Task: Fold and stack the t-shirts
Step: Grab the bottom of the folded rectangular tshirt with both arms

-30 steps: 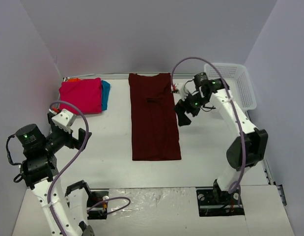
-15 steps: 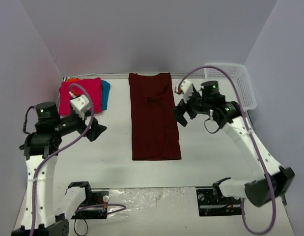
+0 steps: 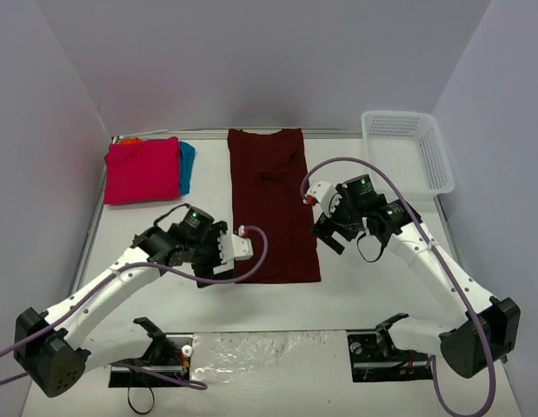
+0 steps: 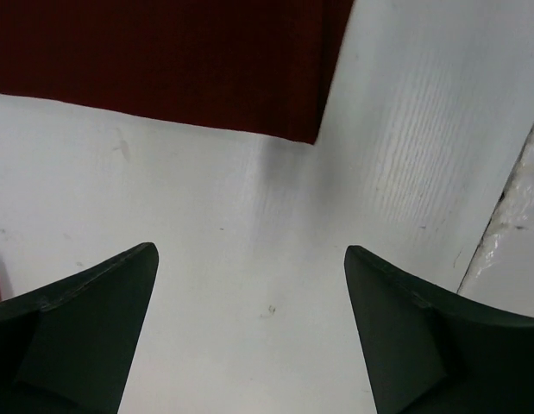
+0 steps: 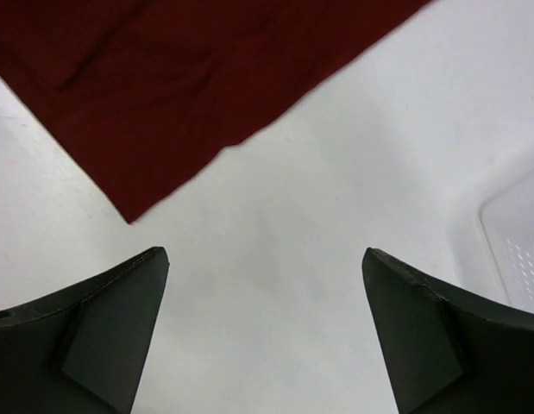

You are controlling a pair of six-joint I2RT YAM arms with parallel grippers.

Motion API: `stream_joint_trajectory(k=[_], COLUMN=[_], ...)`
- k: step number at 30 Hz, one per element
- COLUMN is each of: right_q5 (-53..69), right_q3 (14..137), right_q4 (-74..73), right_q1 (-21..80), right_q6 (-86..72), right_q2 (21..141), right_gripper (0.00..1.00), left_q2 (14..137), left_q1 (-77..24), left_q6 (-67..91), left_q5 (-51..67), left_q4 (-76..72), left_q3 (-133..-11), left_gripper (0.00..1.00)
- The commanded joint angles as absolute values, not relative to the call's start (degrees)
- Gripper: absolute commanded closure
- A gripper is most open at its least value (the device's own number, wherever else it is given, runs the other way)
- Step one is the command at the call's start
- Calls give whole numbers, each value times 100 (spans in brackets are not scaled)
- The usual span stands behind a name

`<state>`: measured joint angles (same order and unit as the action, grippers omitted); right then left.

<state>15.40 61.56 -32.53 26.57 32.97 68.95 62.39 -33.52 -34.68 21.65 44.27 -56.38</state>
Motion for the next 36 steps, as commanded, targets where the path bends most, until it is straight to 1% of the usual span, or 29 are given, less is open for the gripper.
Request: stream_joint_trajectory(k=[1, 3, 6, 10, 16, 20, 27, 36], right_q5=[634, 632, 799, 940, 923, 984, 993, 1072], right_q3=[6003, 5968, 5898, 5854, 5924, 5959, 5977, 5810], right_q4=[-3305, -3270, -3034, -2786, -2593, -2584, -2575, -2443], right_q1=[2505, 2277, 1917, 1565, 1126, 1020, 870, 844], right_q6=[3498, 3489, 3437, 3138, 3015, 2953, 2918, 2900], right_q2=[6881, 6908, 6969, 7364, 7874, 8024, 7972, 7980], right_gripper=[9, 9, 9, 9, 11, 13, 13, 14], left_q2=[6266, 6398, 6547, 6618, 6776, 6873, 7171, 7664], left_q1=[-3866, -4270, -4753, -5036, -5405, -5519, -5590, -5590], left_q6=[-4061, -4086, -4034, -3824, -3551, -3559, -3753, -3691], left_q5=[1048, 504, 98, 88, 62, 61, 61, -351], left_q4=[4071, 3754, 3095, 2340, 1776, 1477, 1248, 1055], left_q3=[-5195, -4802, -4370, -4105, -3947, -3823, -3648, -3683], left_gripper=[11, 13, 13, 13, 13, 12, 12, 15])
